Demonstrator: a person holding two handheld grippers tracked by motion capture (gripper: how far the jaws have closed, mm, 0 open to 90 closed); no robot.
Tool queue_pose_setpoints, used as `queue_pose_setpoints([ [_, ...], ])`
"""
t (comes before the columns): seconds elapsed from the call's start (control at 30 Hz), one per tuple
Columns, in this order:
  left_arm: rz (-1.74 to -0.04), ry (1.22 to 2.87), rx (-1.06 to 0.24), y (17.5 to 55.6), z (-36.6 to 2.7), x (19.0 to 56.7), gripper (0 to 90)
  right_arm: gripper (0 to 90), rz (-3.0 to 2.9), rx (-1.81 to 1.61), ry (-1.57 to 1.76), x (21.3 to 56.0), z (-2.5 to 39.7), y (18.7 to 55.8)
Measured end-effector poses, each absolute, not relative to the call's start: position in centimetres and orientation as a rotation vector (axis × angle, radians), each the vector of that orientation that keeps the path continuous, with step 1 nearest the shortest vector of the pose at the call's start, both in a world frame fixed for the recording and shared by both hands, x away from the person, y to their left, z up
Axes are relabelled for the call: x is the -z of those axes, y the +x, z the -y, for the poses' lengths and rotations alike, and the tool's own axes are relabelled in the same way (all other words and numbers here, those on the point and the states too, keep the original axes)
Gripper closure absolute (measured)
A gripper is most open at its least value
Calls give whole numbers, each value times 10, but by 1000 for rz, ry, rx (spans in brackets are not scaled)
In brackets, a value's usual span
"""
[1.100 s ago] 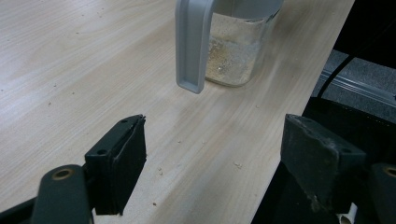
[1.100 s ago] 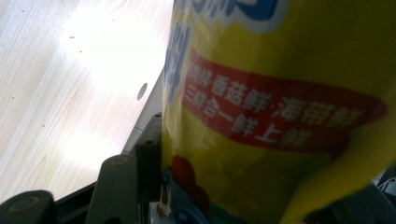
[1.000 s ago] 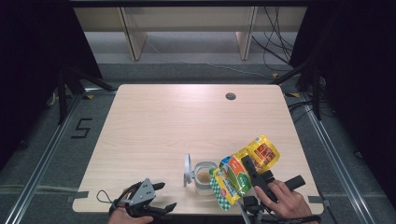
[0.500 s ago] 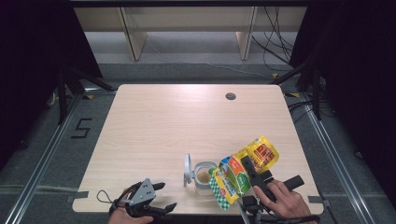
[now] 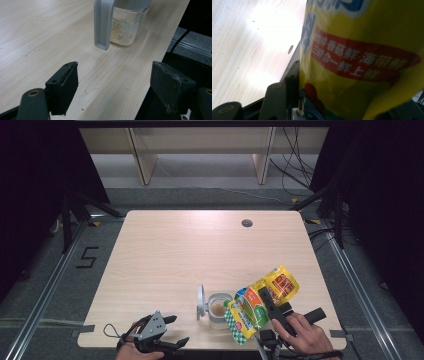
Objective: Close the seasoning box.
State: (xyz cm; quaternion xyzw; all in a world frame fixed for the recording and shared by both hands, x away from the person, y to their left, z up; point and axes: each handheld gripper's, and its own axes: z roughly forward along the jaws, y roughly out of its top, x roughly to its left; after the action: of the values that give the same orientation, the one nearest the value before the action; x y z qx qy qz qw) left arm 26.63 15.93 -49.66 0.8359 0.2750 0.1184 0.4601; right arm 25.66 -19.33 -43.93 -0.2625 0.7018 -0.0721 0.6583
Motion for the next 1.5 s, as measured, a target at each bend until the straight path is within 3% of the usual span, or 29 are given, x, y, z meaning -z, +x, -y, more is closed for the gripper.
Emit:
queue_pose_setpoints([
  [1.5,-685,2040,-282,266,-158,497,222,482,-1572,160,-602,437,190,252],
])
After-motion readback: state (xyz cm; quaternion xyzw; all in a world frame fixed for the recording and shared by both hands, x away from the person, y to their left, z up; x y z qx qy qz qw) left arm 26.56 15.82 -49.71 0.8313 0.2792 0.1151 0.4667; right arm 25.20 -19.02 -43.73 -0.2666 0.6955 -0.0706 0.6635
